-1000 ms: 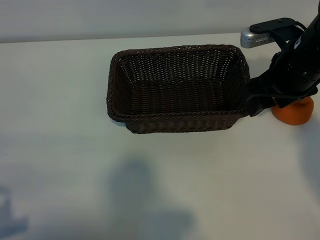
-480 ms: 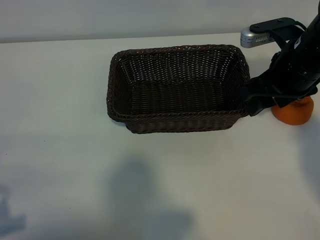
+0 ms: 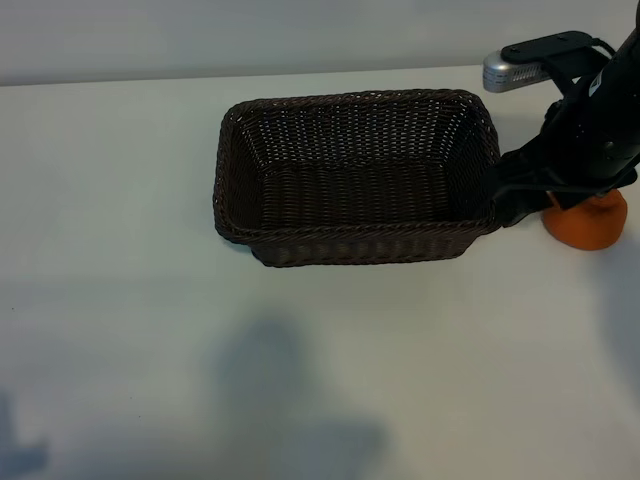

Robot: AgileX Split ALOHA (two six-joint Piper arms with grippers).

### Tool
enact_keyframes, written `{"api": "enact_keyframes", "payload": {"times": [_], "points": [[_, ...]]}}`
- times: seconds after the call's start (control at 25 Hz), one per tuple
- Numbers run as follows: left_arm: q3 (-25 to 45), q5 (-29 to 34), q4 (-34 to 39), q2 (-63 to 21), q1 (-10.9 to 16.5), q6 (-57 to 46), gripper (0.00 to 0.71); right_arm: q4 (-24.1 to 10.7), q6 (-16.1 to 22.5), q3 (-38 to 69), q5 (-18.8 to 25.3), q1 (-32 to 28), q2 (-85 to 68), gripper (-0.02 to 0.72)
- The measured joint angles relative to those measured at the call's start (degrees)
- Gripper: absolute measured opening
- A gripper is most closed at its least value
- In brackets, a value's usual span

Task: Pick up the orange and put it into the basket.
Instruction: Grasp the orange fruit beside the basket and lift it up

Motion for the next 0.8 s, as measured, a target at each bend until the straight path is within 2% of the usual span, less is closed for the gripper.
{"api": "enact_keyframes", "payload": {"times": [0.28,0.48,0.68,0.8], "points": [[0.0,0.0,0.0,-0.5,-0.7,0.0,0.596,-9.1,7.8,0.0,-3.0,0.0,0.0,0.595],[0.0,0.0,0.0,-0.5,-4.6,0.0,0.596,-10.7,11.6,0.0,-5.8,-1.9,0.7,0.595],[0.0,0.0,0.0,-0.5,-8.6,0.4,0.596,-11.0,11.9,0.0,-7.5,-7.4,3.7,0.595],[0.0,0.0,0.0,-0.5,-9.5,0.4,0.595,-10.9,11.8,0.0,-8.6,-10.4,5.5,0.595]]}}
